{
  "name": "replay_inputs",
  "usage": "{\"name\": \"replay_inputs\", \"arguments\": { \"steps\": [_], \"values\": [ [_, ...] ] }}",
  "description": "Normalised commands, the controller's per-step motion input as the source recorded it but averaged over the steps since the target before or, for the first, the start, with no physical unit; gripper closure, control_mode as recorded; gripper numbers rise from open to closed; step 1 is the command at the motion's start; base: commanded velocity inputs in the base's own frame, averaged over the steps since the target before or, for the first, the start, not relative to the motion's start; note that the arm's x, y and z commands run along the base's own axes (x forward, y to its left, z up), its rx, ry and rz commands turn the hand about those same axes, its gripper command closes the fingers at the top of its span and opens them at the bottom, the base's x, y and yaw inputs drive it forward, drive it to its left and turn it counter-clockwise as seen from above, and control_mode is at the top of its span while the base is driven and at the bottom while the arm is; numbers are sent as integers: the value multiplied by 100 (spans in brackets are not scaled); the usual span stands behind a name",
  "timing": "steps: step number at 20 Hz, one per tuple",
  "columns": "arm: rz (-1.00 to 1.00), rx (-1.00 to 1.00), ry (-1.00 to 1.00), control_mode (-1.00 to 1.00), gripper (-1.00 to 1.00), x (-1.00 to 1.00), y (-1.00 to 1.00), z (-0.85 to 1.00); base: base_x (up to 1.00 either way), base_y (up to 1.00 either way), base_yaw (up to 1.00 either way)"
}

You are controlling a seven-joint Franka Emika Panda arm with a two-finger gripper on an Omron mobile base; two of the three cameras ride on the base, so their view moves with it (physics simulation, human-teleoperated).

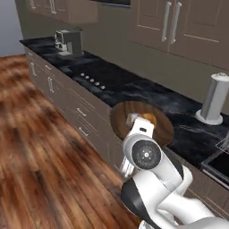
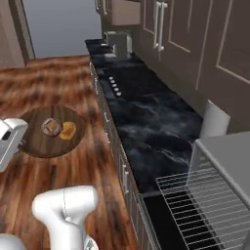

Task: Pick up the heated bread from the toaster oven and place it in the bowl. Then move the bread bowl to the dining counter.

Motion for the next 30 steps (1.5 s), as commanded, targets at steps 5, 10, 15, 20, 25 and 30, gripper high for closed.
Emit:
{"name": "replay_inputs", "arguments": {
  "steps": [5,10,15,20,25,30],
  "values": [
    [0,0,0,100,100,0,0,0,0,2,99],
    [0,0,0,100,100,0,0,0,23,25,87],
    [0,0,0,100,100,0,0,0,79,45,65],
    [0,0,0,100,100,0,0,0,100,42,56],
    [0,0,0,100,100,0,0,0,100,35,52],
    [0,0,0,100,100,0,0,0,100,15,52]
  ]
}}
